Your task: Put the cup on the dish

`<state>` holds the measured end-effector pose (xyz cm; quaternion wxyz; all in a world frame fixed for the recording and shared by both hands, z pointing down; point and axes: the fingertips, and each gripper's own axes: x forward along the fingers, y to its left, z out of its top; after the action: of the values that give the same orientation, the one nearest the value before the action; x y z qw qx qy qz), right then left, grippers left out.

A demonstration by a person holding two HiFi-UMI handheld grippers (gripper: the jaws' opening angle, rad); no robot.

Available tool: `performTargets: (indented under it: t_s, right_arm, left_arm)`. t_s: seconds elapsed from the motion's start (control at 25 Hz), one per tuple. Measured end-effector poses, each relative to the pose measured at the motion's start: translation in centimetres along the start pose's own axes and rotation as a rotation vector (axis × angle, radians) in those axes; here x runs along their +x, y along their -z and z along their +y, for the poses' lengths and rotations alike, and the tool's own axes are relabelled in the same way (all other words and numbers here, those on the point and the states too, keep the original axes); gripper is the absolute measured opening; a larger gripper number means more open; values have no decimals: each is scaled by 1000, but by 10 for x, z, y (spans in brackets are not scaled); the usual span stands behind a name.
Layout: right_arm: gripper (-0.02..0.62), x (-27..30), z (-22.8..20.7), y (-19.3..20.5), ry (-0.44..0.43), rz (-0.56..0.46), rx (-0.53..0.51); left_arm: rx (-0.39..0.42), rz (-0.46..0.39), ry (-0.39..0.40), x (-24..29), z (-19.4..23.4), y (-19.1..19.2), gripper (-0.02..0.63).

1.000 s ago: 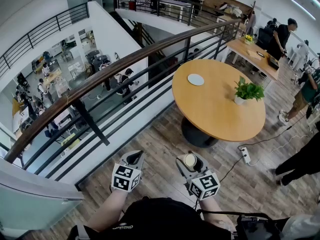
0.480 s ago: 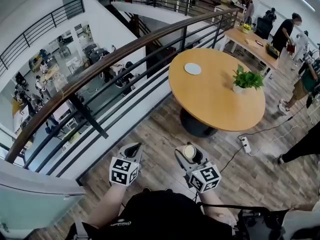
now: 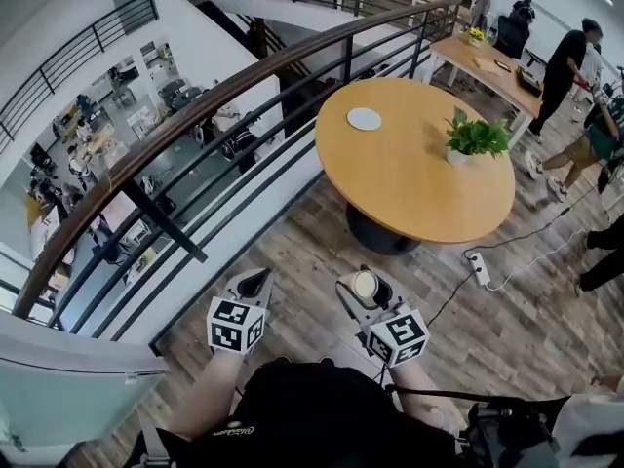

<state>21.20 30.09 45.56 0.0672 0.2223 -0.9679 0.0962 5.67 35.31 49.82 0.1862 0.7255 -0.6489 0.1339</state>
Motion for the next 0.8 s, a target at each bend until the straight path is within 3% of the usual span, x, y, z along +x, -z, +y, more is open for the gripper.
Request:
performTargets:
  t_s: [0.32,0.8]
  right_arm:
    - [255,-7,-24,10,-13,19,23]
    - [255,54,-49,-4,-13,33,18]
  left_arm:
    - [10,21,13,23,-21,-3,9]
    - [-12,12,9,61,28,-22,9]
